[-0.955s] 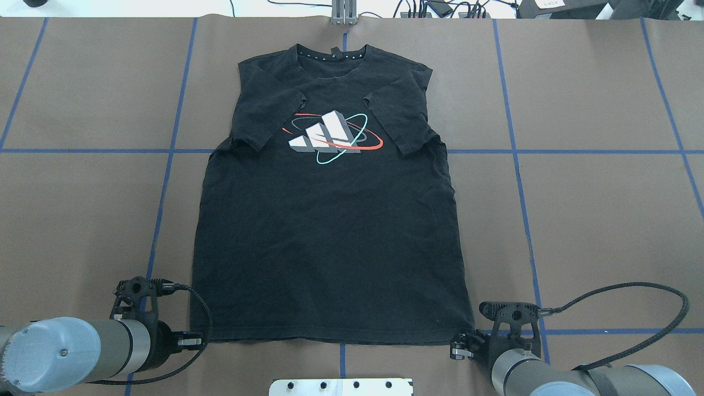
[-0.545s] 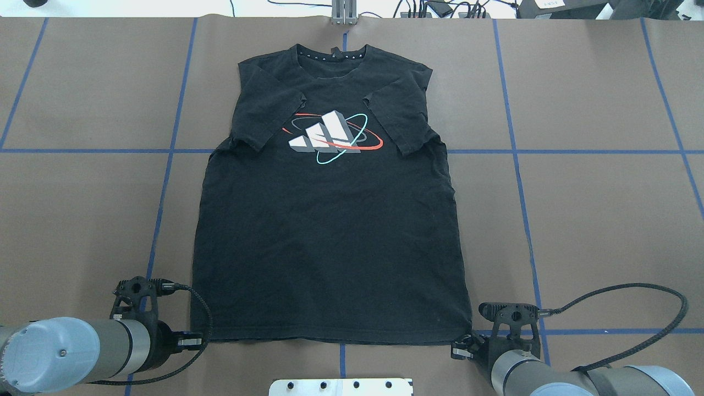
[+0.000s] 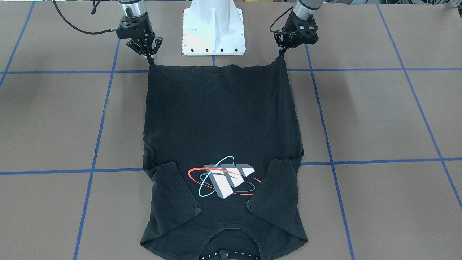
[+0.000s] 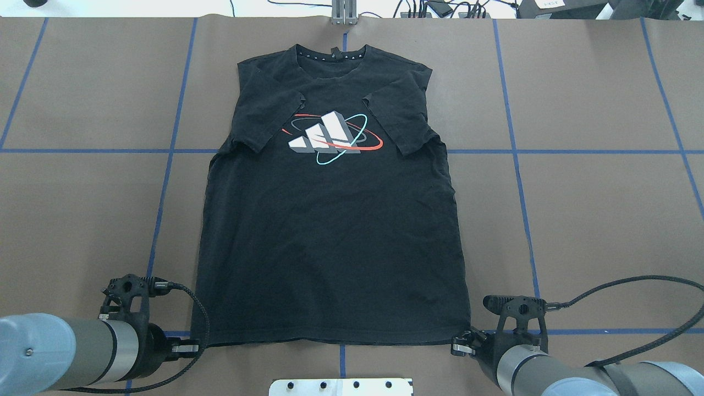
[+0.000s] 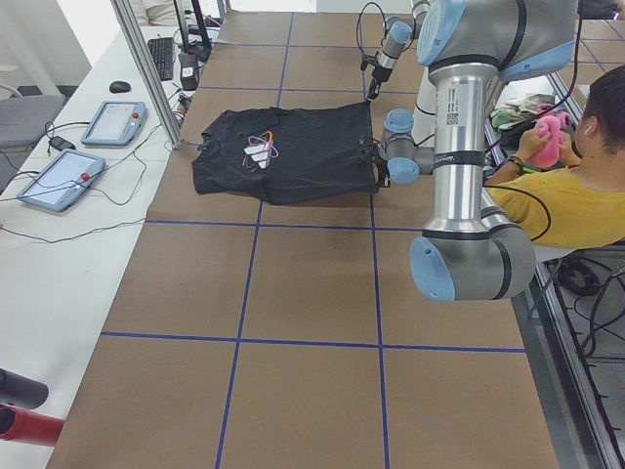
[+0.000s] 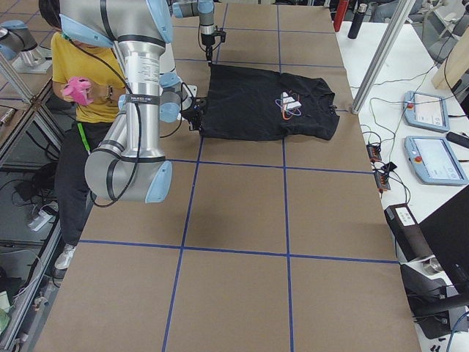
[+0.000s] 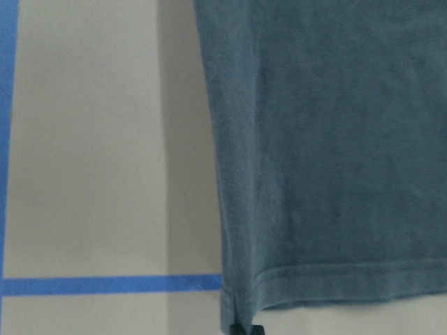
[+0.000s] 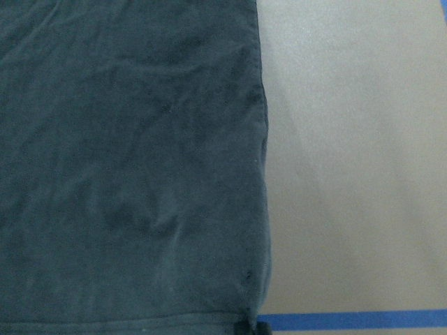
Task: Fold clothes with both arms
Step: 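Lift the hem with both grippers and fold it toward the collar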
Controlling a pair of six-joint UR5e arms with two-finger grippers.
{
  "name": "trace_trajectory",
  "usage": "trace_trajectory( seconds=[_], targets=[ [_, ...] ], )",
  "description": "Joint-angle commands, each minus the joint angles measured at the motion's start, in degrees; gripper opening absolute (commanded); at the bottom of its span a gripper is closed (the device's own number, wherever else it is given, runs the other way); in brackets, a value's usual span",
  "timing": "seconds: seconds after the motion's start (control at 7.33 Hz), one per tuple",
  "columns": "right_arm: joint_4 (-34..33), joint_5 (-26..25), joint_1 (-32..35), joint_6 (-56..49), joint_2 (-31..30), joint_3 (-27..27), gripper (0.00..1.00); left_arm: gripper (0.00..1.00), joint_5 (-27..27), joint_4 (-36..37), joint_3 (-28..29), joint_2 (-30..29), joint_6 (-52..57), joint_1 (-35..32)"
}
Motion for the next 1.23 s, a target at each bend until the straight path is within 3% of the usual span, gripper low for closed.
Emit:
trace_trajectory(
  seconds=[0.0,0.27,0.55,0.82,1.09],
  targets=[
    [-16.7,7.8,2.0,0.0,0.9,15.8,0.00,0.00,-5.4,10.7,-11.7,-0.2,0.2,-1.2],
    [-19.9,9.2,1.4,-0.1,1.4,18.3,0.00,0.00,-7.5,13.3,-16.7,0.1,0.3,-1.9],
    [-22.2,9.9,-3.7,0.0,0.9,21.9,0.00,0.00,-9.9,17.2,-21.2,0.0,0.8,0.6],
    [-24.2,9.2,-5.5,0.0,1.6,24.3,0.00,0.00,-9.9,17.7,-21.1,-0.4,0.8,0.8],
    [-24.3,7.8,-1.2,0.0,2.9,23.0,0.00,0.00,-9.6,18.8,-16.5,-2.7,2.1,-3.3]
  ],
)
